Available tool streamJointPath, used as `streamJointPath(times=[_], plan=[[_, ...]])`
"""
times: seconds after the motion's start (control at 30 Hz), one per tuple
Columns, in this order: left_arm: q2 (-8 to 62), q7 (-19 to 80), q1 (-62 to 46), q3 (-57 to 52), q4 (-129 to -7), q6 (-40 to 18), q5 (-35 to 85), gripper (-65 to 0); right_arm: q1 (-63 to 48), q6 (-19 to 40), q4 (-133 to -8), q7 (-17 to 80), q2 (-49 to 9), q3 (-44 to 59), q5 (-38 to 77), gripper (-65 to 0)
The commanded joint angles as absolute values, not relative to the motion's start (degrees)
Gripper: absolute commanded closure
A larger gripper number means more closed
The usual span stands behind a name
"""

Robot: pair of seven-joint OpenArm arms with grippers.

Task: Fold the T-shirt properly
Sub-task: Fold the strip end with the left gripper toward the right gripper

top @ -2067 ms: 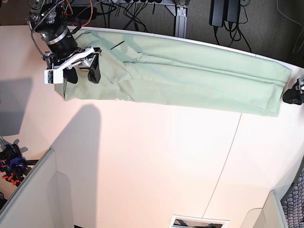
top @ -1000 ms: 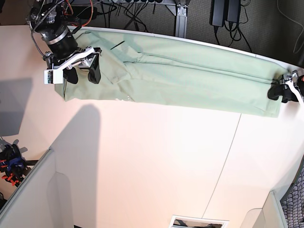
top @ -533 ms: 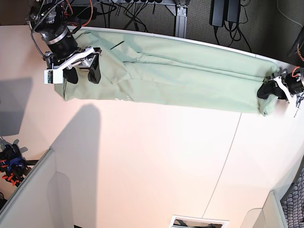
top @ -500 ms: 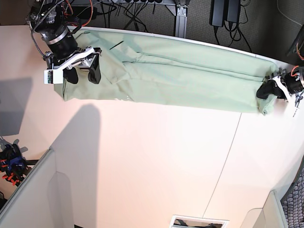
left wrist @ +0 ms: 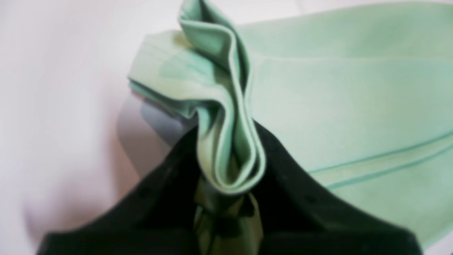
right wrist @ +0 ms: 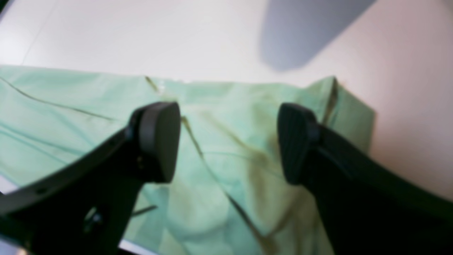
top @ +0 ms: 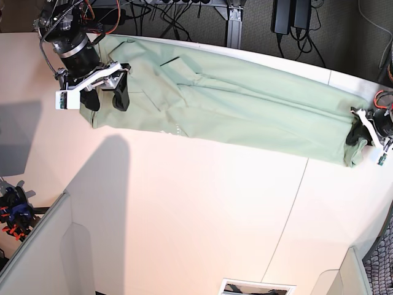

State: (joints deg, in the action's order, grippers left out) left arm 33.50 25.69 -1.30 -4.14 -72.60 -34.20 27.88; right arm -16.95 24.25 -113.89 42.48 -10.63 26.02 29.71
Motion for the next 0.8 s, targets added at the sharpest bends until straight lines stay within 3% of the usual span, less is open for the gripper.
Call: streamJointPath(times=[0.0,0.3,0.43,0.63,0.77], plan=[[35.07,23.57,0.67,-4.62,-72.75,-32.42,27.00,0.0,-16.53,24.27,-114.91,40.95,-11.27,26.41,30.44,-42.8],[39.77,21.85,9.85,-4.60,-66.85,-28.10,22.06,0.0,-16.53,24.25,-114.91,40.64,-11.38,26.41,30.46,-42.8],[41.12,25.26,7.01,-3.38,-76.69,-33.28,27.11,0.0,-16.56,24.25,-114.91,40.51,-11.38,26.41,30.44,-42.8],[37.06,28.58,-0.80,0.89,-96.49,-32.38,30.17,0.0,-16.56,24.27,-114.91,40.51,-11.35,26.41,30.46,-42.8],[34.26,28.56,-2.68,6.46,-99.20,-32.14,25.54,0.0,-16.58,24.25,-114.91,40.53,-11.38,26.41,29.82,-42.8]])
